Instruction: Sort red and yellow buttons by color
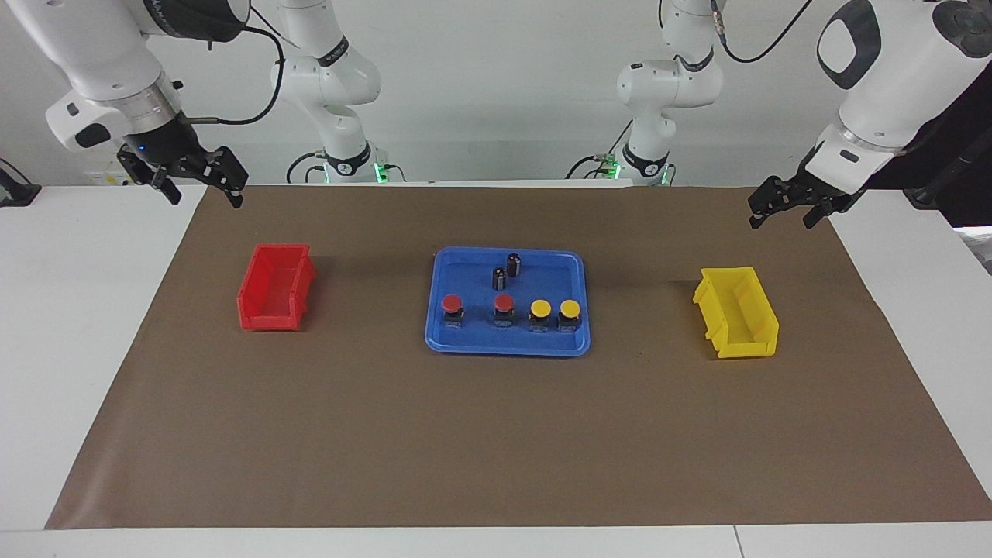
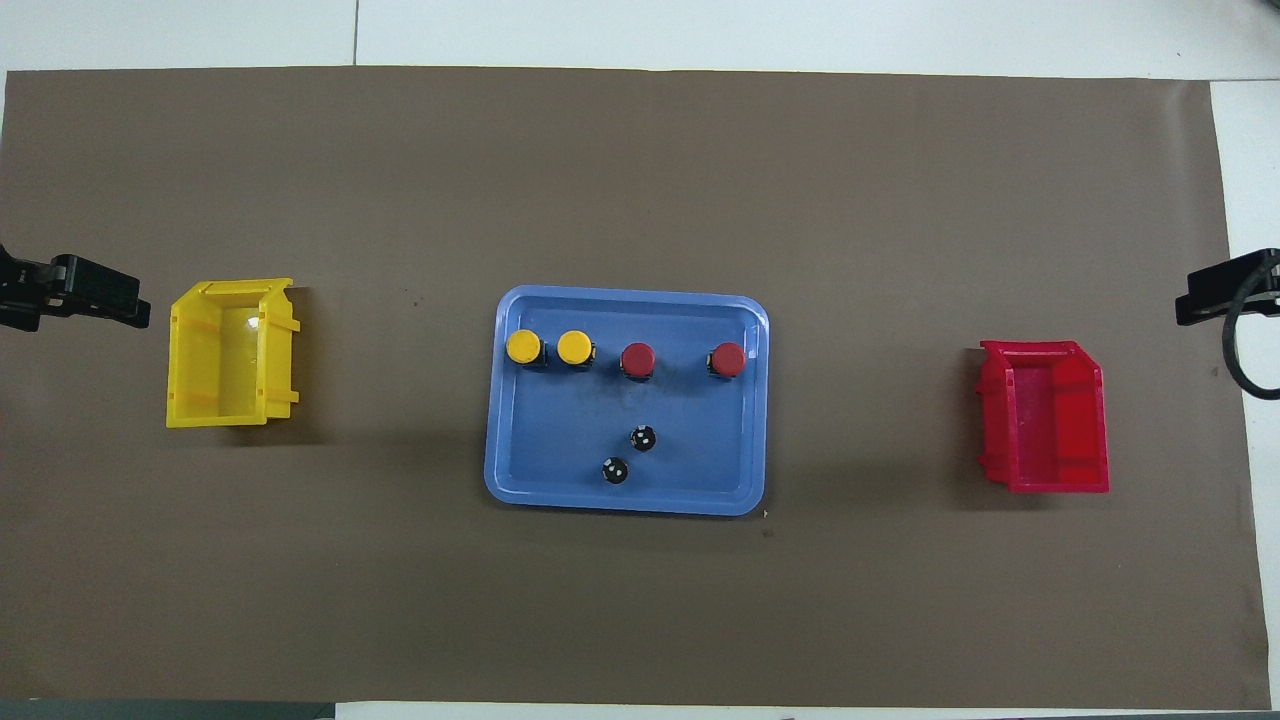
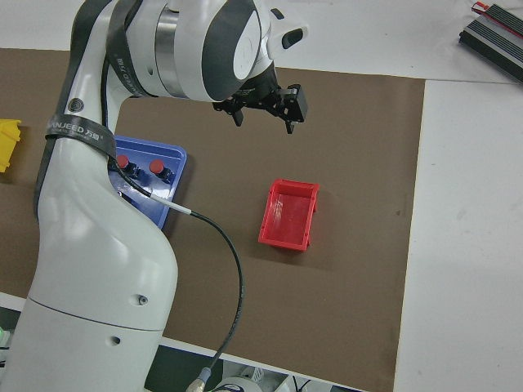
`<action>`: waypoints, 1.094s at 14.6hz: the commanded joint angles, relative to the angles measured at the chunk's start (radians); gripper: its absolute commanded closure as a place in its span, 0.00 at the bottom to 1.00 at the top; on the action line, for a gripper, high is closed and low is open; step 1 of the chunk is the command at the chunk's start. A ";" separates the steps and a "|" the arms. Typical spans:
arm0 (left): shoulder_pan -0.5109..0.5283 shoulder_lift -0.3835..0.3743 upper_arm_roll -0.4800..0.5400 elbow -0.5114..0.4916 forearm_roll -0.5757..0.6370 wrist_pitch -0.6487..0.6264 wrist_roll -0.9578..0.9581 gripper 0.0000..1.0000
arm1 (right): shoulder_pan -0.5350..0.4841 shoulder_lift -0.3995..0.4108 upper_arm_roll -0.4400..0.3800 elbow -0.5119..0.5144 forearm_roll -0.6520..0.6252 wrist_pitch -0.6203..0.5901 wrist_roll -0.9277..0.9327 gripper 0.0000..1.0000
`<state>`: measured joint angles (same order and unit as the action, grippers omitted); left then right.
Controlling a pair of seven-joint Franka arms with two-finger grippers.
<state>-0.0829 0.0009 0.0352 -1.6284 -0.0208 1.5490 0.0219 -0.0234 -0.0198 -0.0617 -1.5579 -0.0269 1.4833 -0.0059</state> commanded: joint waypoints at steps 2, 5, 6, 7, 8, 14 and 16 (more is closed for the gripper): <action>0.012 -0.009 -0.005 -0.004 -0.013 -0.010 0.007 0.00 | -0.007 -0.017 0.005 -0.021 0.009 0.018 -0.005 0.00; 0.012 -0.009 -0.005 -0.004 -0.013 -0.015 0.007 0.00 | -0.007 -0.017 0.005 -0.019 0.009 0.020 -0.005 0.00; 0.012 -0.009 -0.005 -0.005 -0.013 -0.010 0.007 0.00 | -0.007 -0.016 0.005 -0.019 0.009 0.020 -0.006 0.00; 0.012 -0.009 -0.005 -0.004 -0.013 -0.007 0.007 0.00 | -0.006 -0.017 0.005 -0.024 0.009 0.014 -0.008 0.00; 0.012 -0.009 -0.005 -0.004 -0.013 -0.015 0.006 0.00 | -0.007 -0.017 0.006 -0.022 0.009 0.015 -0.006 0.00; 0.012 -0.009 -0.005 -0.004 -0.013 -0.010 0.006 0.00 | 0.032 -0.008 0.017 -0.008 0.025 0.012 -0.019 0.00; 0.012 -0.009 -0.005 -0.005 -0.013 -0.010 0.004 0.00 | 0.080 0.023 0.017 0.059 0.073 0.009 0.041 0.00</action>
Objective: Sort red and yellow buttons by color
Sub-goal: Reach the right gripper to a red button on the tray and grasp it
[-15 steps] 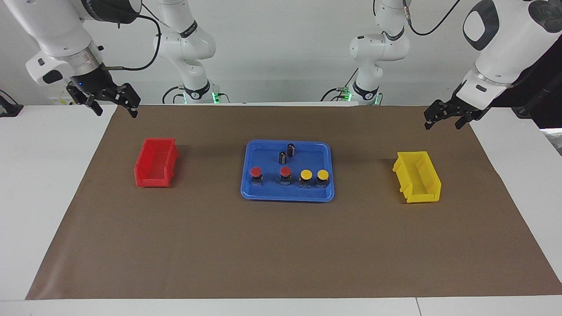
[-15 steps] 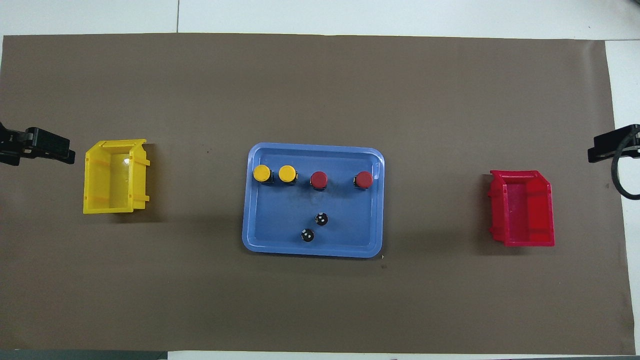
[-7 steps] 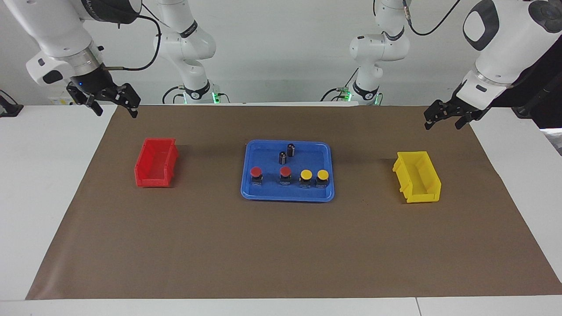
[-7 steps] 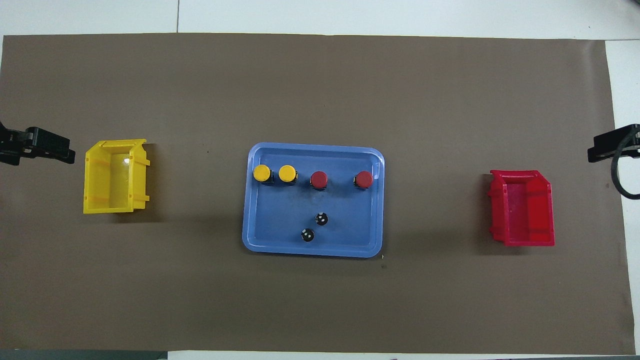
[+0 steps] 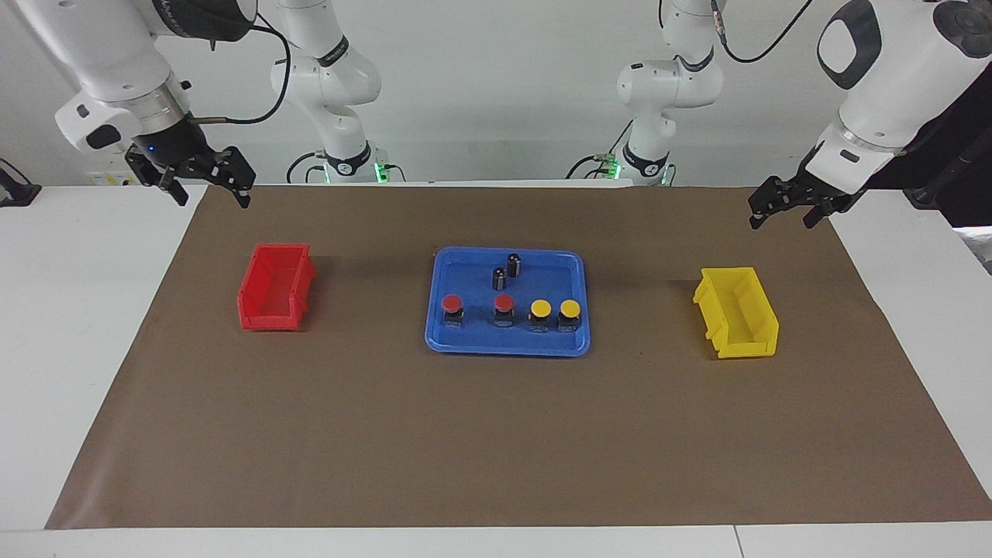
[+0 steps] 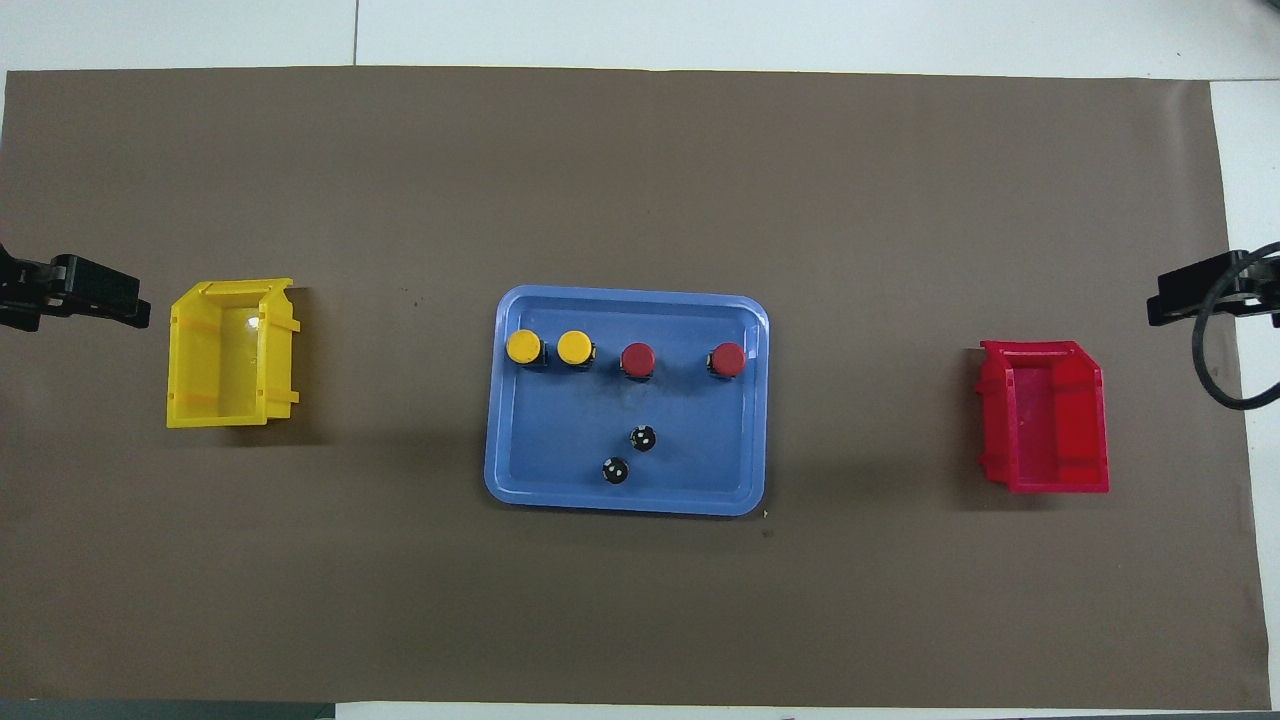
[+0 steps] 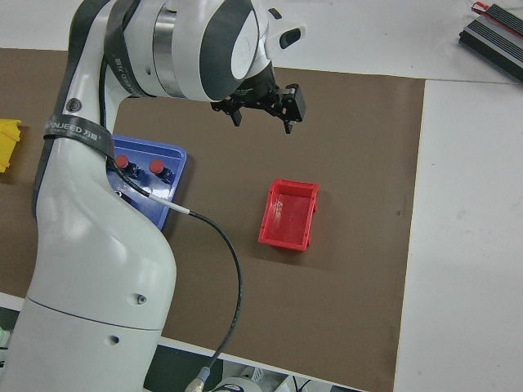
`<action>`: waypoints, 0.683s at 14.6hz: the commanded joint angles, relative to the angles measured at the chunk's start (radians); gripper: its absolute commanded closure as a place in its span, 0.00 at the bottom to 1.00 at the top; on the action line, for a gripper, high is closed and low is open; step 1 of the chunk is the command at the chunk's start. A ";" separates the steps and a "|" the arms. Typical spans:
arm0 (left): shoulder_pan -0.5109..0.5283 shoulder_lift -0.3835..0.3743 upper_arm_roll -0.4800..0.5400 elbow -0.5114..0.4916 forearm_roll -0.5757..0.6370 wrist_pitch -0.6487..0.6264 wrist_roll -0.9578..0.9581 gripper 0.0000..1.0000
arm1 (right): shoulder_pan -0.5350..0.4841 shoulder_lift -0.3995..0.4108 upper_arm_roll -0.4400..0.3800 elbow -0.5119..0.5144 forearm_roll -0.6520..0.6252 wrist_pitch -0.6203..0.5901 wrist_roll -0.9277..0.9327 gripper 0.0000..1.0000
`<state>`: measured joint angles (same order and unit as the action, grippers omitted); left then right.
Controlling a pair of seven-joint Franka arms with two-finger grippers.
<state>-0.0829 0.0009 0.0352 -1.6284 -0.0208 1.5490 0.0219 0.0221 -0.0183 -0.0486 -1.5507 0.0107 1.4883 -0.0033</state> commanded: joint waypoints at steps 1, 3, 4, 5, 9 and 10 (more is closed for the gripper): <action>0.012 -0.009 -0.005 -0.004 -0.013 -0.024 0.004 0.00 | 0.080 0.041 0.006 0.084 0.037 0.003 0.099 0.00; 0.012 -0.009 -0.005 -0.001 -0.013 -0.026 0.003 0.00 | 0.195 0.098 0.006 0.142 0.038 0.001 0.248 0.00; 0.012 -0.009 -0.005 -0.004 -0.013 -0.017 0.003 0.00 | 0.247 0.132 0.006 0.168 0.044 0.010 0.328 0.00; 0.012 -0.009 -0.005 -0.004 -0.013 -0.015 0.003 0.00 | 0.304 0.168 0.007 0.185 0.049 0.032 0.410 0.00; 0.011 -0.009 -0.005 -0.007 -0.013 -0.004 0.004 0.00 | 0.458 0.306 0.006 0.210 0.032 0.180 0.564 0.00; 0.008 -0.010 -0.005 -0.016 -0.013 0.008 0.003 0.00 | 0.484 0.326 0.007 0.192 0.029 0.249 0.609 0.00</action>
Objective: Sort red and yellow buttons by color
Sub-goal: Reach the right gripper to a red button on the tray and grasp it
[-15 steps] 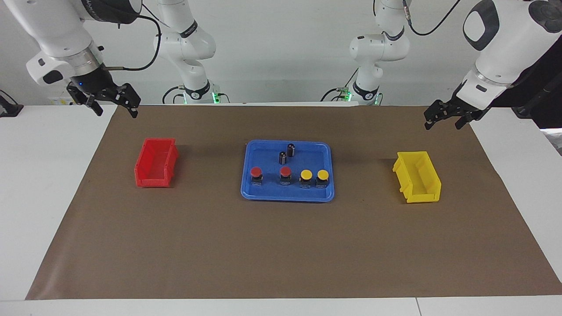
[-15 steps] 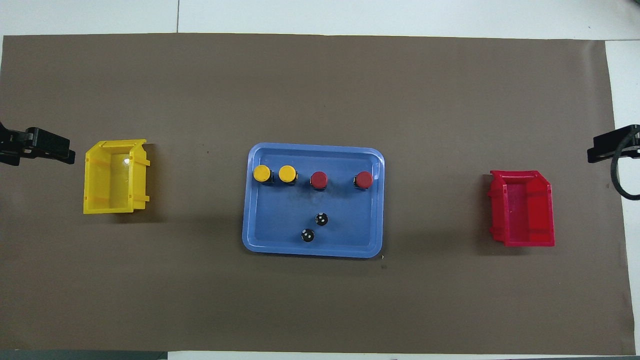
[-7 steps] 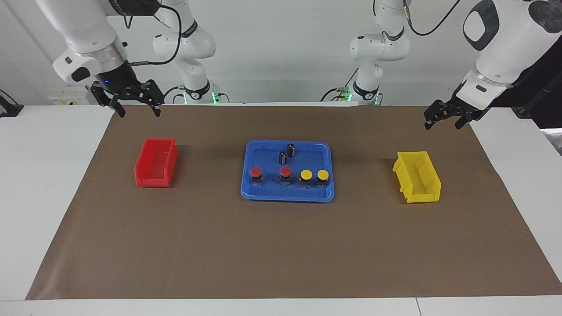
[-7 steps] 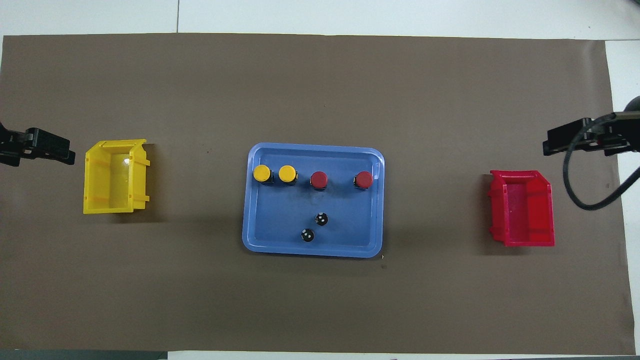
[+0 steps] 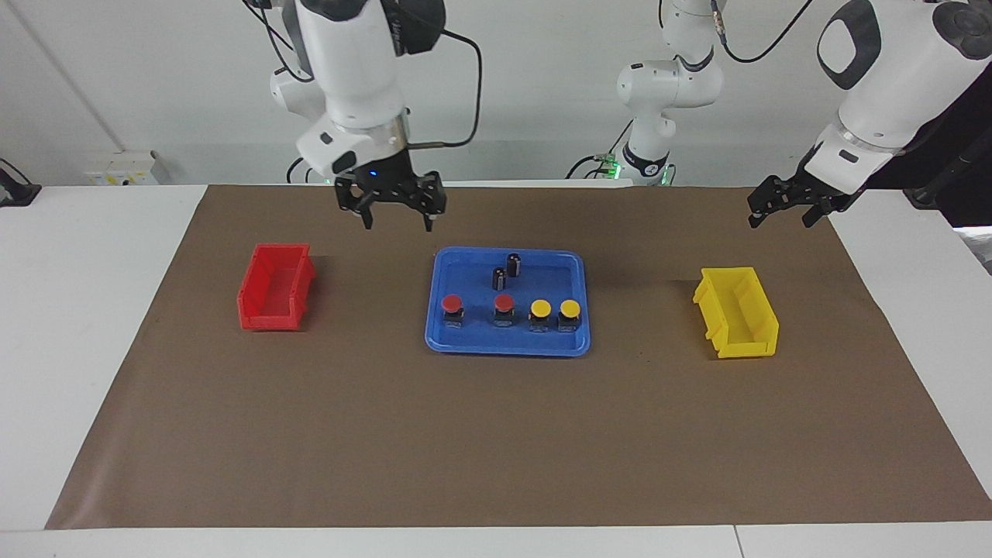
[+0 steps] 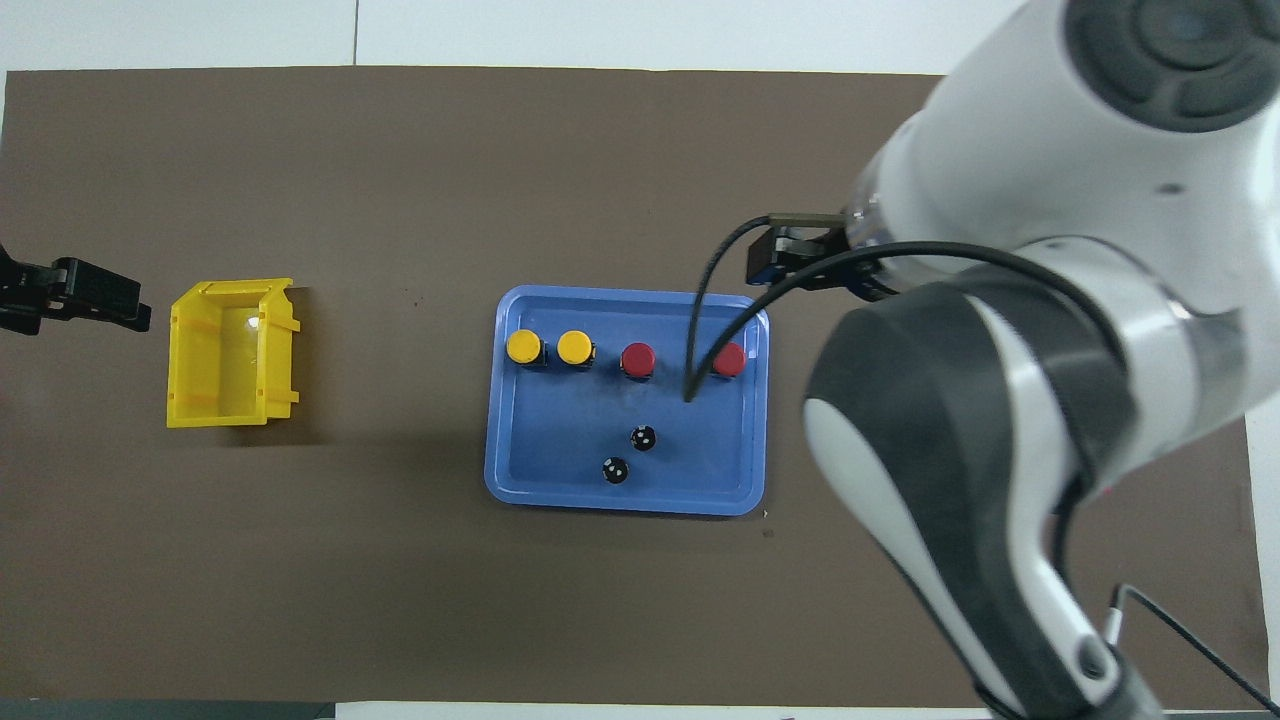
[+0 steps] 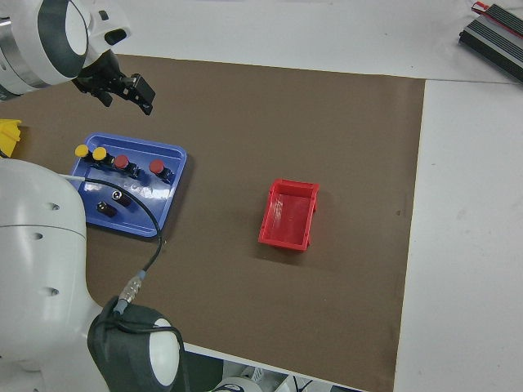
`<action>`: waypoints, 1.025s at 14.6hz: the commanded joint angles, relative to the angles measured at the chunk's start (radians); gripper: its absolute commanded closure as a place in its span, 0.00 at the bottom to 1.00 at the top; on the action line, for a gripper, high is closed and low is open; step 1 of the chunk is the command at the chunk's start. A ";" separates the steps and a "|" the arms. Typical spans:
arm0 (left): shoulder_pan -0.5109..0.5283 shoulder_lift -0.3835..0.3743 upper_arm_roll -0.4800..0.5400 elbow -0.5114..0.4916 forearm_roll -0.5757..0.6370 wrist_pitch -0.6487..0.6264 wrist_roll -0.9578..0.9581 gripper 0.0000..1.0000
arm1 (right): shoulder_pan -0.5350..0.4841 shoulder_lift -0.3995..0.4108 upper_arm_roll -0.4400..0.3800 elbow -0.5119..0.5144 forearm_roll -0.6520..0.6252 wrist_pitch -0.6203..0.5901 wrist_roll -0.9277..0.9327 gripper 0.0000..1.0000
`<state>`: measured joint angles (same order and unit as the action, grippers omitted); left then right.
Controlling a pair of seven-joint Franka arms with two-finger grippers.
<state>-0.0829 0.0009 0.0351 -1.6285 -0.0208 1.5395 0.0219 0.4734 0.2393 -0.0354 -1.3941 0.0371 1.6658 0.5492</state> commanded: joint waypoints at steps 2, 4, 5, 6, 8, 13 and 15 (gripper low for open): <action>0.006 -0.021 -0.004 -0.037 -0.013 0.024 0.003 0.00 | 0.077 0.077 -0.008 -0.087 0.000 0.199 0.094 0.00; 0.006 -0.025 -0.004 -0.048 -0.013 0.025 0.003 0.00 | 0.080 0.026 -0.008 -0.254 -0.006 0.323 0.089 0.00; 0.006 -0.030 -0.004 -0.054 -0.013 0.025 0.001 0.00 | 0.077 0.006 -0.008 -0.320 -0.006 0.381 0.087 0.00; 0.008 -0.035 -0.004 -0.069 -0.013 0.028 0.001 0.00 | 0.076 -0.017 -0.008 -0.382 -0.006 0.425 0.084 0.00; 0.008 -0.059 -0.004 -0.118 -0.013 0.060 0.001 0.00 | 0.073 -0.050 -0.008 -0.489 -0.006 0.501 0.081 0.00; 0.005 -0.073 -0.006 -0.148 -0.013 0.074 -0.019 0.00 | 0.071 0.005 -0.008 -0.523 -0.010 0.574 0.075 0.00; 0.003 -0.073 -0.006 -0.148 -0.013 0.074 -0.020 0.00 | 0.073 0.006 -0.008 -0.548 -0.022 0.598 0.064 0.01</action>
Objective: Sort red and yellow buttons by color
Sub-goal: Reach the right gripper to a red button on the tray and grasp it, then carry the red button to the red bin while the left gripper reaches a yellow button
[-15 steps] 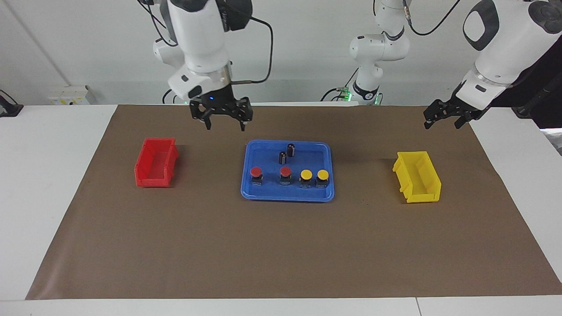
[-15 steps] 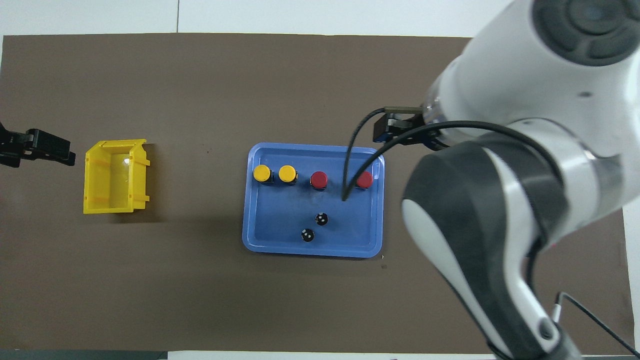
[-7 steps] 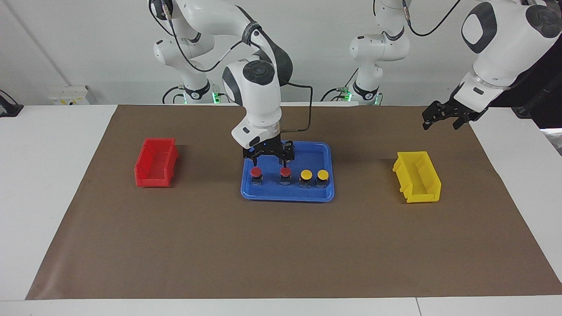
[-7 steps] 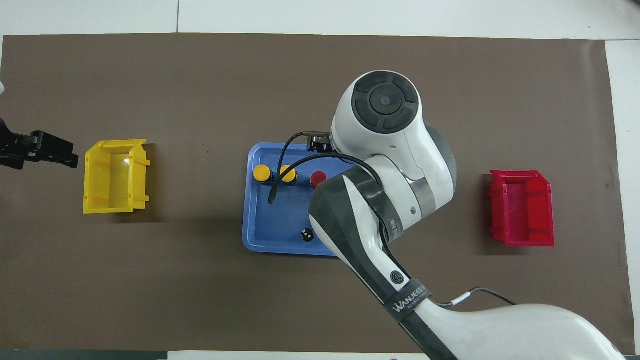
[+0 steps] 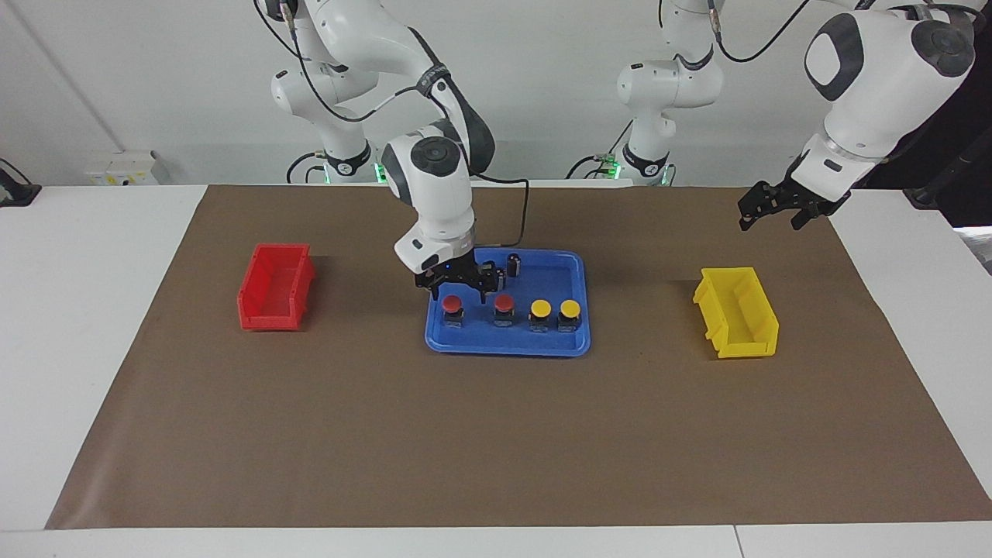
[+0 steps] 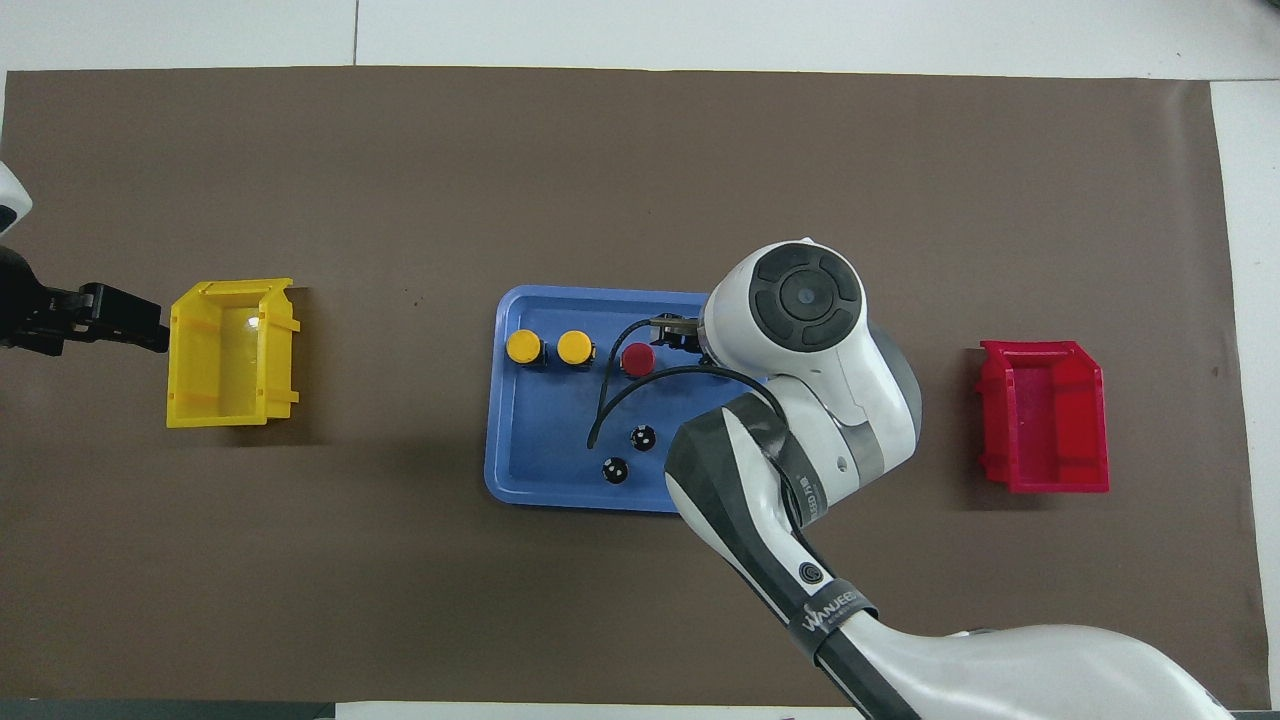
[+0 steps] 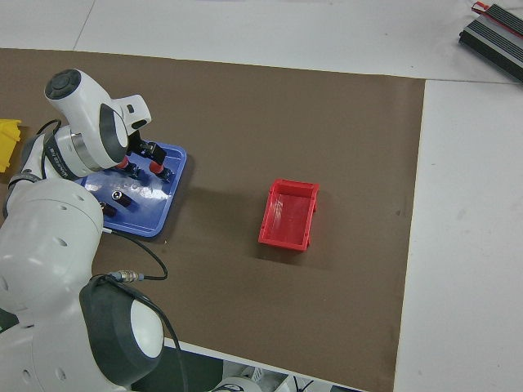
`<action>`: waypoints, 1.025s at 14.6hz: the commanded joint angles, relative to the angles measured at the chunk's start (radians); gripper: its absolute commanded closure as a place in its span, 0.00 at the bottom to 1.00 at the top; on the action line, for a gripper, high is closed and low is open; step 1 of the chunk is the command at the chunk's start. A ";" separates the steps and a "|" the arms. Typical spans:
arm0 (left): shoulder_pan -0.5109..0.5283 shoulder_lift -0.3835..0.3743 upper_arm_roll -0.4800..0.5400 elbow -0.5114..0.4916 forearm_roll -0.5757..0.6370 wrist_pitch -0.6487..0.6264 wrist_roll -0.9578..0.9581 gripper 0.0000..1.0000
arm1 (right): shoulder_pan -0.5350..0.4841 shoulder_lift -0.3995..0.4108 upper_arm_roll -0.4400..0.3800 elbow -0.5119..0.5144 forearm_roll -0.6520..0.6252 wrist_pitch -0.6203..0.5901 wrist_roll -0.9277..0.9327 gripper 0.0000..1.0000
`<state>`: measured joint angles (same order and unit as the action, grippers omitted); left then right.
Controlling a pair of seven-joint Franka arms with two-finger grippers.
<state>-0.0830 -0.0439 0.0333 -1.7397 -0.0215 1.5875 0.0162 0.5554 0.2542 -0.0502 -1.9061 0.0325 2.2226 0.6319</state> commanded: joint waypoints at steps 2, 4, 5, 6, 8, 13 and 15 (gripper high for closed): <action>0.003 -0.028 -0.004 -0.038 -0.012 0.026 -0.013 0.00 | -0.011 -0.007 0.007 -0.053 -0.020 0.061 -0.023 0.04; 0.003 -0.031 -0.004 -0.043 -0.012 0.029 -0.013 0.00 | -0.011 0.000 0.007 -0.056 -0.032 0.075 -0.034 0.07; 0.003 -0.033 -0.004 -0.047 -0.012 0.031 -0.013 0.00 | -0.011 0.000 0.007 -0.070 -0.034 0.092 -0.037 0.09; 0.003 -0.036 -0.004 -0.050 -0.012 0.038 -0.013 0.00 | -0.011 0.000 0.007 -0.077 -0.039 0.101 -0.040 0.10; 0.003 -0.045 -0.004 -0.069 -0.012 0.052 -0.015 0.00 | -0.012 0.000 0.007 -0.090 -0.039 0.107 -0.046 0.11; 0.003 -0.047 -0.004 -0.069 -0.012 0.055 -0.015 0.00 | -0.012 -0.001 0.006 -0.117 -0.039 0.137 -0.066 0.34; 0.003 -0.048 -0.004 -0.078 -0.012 0.063 -0.013 0.00 | -0.025 0.000 0.006 -0.114 -0.039 0.135 -0.066 0.65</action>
<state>-0.0831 -0.0622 0.0321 -1.7740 -0.0217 1.6177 0.0149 0.5541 0.2626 -0.0513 -2.0052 0.0088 2.3367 0.5898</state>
